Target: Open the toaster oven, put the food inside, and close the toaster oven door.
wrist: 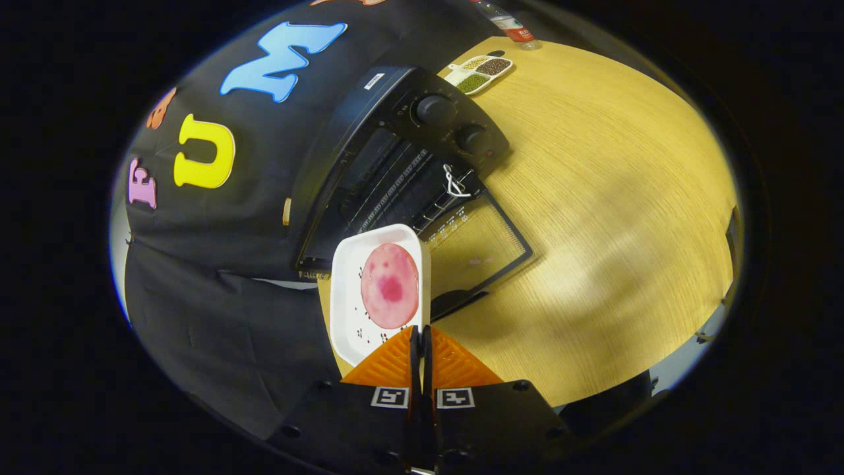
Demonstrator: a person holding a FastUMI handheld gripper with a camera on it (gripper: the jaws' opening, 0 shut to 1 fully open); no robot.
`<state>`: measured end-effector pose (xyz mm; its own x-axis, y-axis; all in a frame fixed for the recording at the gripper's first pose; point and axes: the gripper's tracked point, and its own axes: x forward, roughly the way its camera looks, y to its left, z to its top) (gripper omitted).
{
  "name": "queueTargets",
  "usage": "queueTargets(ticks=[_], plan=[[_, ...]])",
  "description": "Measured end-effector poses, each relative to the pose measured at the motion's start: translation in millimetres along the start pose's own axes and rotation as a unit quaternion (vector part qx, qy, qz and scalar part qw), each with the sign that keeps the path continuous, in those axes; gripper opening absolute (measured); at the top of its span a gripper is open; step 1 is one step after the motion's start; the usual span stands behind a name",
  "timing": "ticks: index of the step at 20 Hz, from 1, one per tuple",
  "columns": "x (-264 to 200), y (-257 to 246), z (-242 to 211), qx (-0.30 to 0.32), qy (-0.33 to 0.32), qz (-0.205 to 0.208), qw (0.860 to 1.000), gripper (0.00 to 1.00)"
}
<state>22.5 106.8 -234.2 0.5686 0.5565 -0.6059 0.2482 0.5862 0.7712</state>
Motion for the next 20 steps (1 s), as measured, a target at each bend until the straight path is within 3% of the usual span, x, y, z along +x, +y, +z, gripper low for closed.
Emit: queueTargets(ticks=[10,17,20], plan=[[69,26,49,0.091,-0.039,0.026,0.995,0.02],[91,44,77,0.129,-0.085,0.058,0.986,0.02],[102,40,87,0.143,-0.097,0.053,0.984,0.02]])
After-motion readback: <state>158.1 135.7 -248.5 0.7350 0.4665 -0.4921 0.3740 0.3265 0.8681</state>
